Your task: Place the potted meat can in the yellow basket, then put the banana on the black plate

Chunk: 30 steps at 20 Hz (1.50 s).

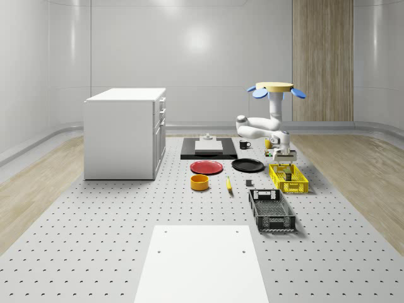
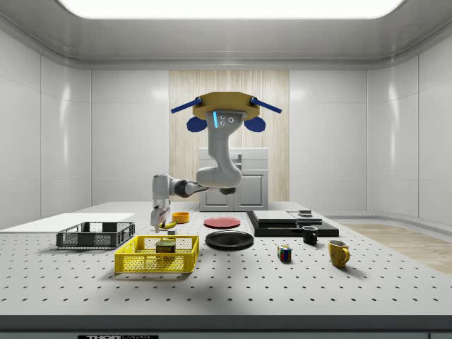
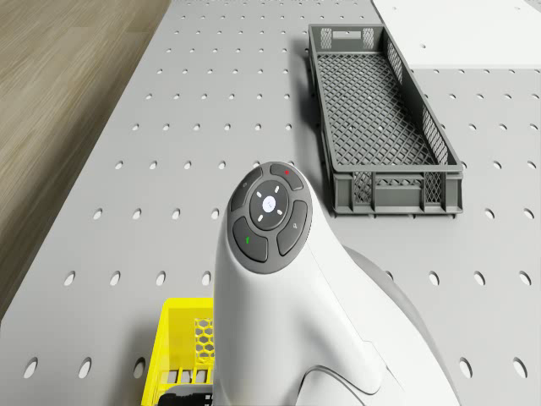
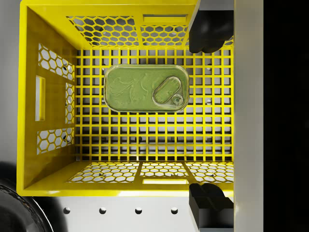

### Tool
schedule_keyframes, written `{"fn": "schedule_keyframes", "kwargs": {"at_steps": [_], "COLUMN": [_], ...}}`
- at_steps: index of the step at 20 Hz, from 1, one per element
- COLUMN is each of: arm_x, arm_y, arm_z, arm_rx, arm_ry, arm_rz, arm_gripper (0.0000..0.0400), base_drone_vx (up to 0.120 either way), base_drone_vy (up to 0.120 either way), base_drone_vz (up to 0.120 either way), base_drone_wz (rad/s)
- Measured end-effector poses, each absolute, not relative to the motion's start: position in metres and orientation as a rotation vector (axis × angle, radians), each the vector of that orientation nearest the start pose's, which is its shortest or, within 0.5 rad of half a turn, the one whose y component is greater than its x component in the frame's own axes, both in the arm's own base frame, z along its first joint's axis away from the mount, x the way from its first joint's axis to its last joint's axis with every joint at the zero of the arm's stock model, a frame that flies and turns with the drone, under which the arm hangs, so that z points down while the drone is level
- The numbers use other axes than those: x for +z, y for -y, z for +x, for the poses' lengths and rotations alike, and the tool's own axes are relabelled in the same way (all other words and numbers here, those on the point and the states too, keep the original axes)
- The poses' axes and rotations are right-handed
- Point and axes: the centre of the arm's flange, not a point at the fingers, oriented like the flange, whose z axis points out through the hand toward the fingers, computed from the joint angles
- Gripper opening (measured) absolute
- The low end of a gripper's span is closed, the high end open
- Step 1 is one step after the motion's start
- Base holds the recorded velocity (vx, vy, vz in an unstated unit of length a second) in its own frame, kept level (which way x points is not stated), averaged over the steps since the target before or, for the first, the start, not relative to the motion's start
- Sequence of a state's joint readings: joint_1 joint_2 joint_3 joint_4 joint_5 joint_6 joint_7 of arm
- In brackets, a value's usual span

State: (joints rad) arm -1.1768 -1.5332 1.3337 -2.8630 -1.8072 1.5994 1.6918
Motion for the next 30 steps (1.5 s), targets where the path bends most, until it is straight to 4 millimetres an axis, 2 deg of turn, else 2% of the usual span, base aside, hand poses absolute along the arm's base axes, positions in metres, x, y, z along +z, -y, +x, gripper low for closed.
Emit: {"fn": "schedule_keyframes", "kwargs": {"at_steps": [21, 30], "arm_x": [0.5007, 0.5007], "arm_y": [-0.0001, 0.0000], "arm_z": [0.3068, 0.3068], "arm_rx": [0.786, 0.786], "arm_ry": [0.002, 0.002], "arm_rz": [0.001, 0.001], "arm_gripper": [0.0400, 0.0400], "base_drone_vx": [0.120, 0.000], "base_drone_vy": [-0.120, -0.120], "base_drone_vz": [0.000, 0.000], "base_drone_wz": [0.000, 0.000]}}
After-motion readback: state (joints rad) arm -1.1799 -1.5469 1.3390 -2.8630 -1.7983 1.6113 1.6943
